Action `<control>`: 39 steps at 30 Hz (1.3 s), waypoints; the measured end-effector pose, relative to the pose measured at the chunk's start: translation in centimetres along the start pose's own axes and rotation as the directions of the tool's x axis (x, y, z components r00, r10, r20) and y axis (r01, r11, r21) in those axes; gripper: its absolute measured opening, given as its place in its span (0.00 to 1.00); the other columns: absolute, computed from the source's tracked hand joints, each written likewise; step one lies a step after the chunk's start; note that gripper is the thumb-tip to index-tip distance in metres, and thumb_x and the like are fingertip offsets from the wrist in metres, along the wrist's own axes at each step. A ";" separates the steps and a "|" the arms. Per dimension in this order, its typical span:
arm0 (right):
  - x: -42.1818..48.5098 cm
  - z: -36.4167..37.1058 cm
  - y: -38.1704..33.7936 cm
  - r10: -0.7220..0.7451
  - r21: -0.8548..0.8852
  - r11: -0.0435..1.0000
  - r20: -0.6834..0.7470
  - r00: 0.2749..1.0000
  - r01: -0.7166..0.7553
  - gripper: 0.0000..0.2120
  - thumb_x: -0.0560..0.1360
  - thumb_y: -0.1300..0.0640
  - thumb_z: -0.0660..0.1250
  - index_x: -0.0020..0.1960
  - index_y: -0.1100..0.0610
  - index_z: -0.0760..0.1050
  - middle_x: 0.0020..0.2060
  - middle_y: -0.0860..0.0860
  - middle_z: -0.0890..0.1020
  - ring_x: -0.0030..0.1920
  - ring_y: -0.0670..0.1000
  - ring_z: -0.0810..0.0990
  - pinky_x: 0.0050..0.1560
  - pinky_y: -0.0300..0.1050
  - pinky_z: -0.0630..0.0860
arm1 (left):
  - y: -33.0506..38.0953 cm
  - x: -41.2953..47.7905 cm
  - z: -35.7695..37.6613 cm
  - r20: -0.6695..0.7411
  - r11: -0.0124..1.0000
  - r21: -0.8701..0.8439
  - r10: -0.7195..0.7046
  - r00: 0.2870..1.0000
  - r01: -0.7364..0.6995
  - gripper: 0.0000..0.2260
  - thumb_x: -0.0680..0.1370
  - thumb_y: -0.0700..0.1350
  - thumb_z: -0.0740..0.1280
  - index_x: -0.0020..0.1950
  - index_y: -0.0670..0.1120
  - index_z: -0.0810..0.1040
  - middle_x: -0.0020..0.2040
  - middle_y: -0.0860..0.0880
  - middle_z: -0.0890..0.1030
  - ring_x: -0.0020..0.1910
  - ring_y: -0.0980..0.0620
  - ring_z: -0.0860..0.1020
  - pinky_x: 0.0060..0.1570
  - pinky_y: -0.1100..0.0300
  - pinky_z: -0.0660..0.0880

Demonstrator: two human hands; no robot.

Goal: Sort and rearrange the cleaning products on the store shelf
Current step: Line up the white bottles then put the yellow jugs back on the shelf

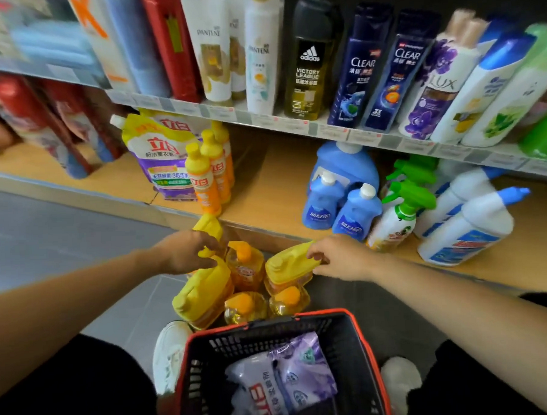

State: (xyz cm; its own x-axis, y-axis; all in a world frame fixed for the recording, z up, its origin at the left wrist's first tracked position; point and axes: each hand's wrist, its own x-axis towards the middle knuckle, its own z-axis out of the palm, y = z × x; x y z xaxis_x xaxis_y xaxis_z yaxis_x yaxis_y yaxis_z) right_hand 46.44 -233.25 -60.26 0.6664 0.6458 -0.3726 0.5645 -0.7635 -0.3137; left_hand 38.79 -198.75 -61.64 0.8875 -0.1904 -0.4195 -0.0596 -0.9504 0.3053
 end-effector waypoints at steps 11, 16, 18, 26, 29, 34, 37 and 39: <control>8.6 4.8 1.7 0.008 -0.224 0.974 0.132 0.991 0.022 0.29 0.74 0.41 0.70 0.72 0.45 0.67 0.68 0.48 0.73 0.69 0.55 0.70 0.67 0.56 0.62 | -3.3 0.6 7.2 0.050 0.919 -0.238 -0.312 0.949 0.315 0.25 0.76 0.57 0.73 0.68 0.48 0.74 0.60 0.47 0.80 0.54 0.49 0.78 0.51 0.56 0.77; 10.7 4.6 2.7 0.057 -0.163 0.986 0.160 0.985 -0.030 0.19 0.74 0.43 0.72 0.59 0.51 0.75 0.54 0.52 0.78 0.55 0.54 0.75 0.50 0.47 0.70 | -4.2 1.3 7.2 0.088 0.898 -0.349 -0.252 0.964 0.267 0.21 0.77 0.52 0.73 0.66 0.44 0.76 0.55 0.47 0.78 0.52 0.50 0.76 0.48 0.58 0.73; 10.8 4.4 2.7 0.065 -0.085 0.995 0.188 0.980 -0.050 0.14 0.73 0.43 0.73 0.50 0.50 0.75 0.45 0.47 0.77 0.48 0.52 0.74 0.38 0.44 0.66 | -4.4 1.3 7.3 0.096 0.876 -0.404 -0.246 0.965 0.263 0.20 0.78 0.51 0.73 0.66 0.44 0.76 0.55 0.49 0.77 0.53 0.50 0.76 0.49 0.59 0.74; 8.9 -1.0 -0.9 0.112 0.160 0.981 0.004 0.994 -0.111 0.15 0.73 0.42 0.73 0.44 0.54 0.80 0.39 0.50 0.81 0.43 0.50 0.80 0.38 0.46 0.74 | -4.6 1.3 7.1 0.094 0.857 -0.449 -0.236 0.967 0.253 0.21 0.79 0.50 0.72 0.68 0.43 0.75 0.62 0.45 0.79 0.60 0.46 0.77 0.60 0.52 0.79; 7.6 -5.8 -2.3 0.114 0.232 0.970 -0.159 0.981 -0.075 0.16 0.73 0.42 0.73 0.37 0.54 0.78 0.35 0.52 0.80 0.39 0.51 0.79 0.36 0.48 0.71 | -4.7 1.0 7.0 0.079 0.865 -0.443 -0.224 0.971 0.236 0.22 0.79 0.50 0.71 0.70 0.43 0.74 0.64 0.45 0.79 0.60 0.47 0.77 0.60 0.53 0.78; 8.4 -10.4 -4.7 0.101 0.289 0.957 -0.413 0.905 0.025 0.19 0.73 0.42 0.73 0.37 0.58 0.78 0.33 0.55 0.79 0.36 0.52 0.77 0.36 0.52 0.71 | -5.2 0.3 7.0 0.067 0.850 -0.469 -0.235 0.970 0.239 0.22 0.80 0.51 0.70 0.71 0.45 0.73 0.66 0.46 0.77 0.62 0.47 0.77 0.61 0.54 0.77; 11.0 -10.7 -5.9 0.089 0.279 0.959 -0.463 0.882 0.049 0.19 0.74 0.43 0.72 0.37 0.58 0.76 0.31 0.52 0.77 0.36 0.51 0.75 0.34 0.48 0.67 | -5.6 -0.1 7.1 0.074 0.845 -0.477 -0.234 0.969 0.241 0.21 0.80 0.51 0.69 0.71 0.46 0.73 0.66 0.46 0.77 0.62 0.47 0.76 0.62 0.54 0.77; 13.0 -9.8 -6.6 0.081 0.259 0.965 -0.437 0.896 0.039 0.16 0.75 0.44 0.71 0.39 0.55 0.77 0.33 0.49 0.77 0.38 0.50 0.75 0.33 0.46 0.66 | -5.9 -0.4 7.2 0.076 0.843 -0.480 -0.237 0.969 0.244 0.21 0.81 0.51 0.69 0.72 0.46 0.73 0.65 0.46 0.77 0.62 0.47 0.76 0.63 0.53 0.77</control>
State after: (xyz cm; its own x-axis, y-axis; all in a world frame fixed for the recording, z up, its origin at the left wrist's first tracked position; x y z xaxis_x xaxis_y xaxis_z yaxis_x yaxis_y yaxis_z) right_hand 56.20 -219.80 -54.46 0.8555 0.5173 0.0221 0.4445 -0.7120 -0.5435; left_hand 35.53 -194.82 -69.39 0.8389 0.0218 -0.5438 0.3853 -0.7295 0.5652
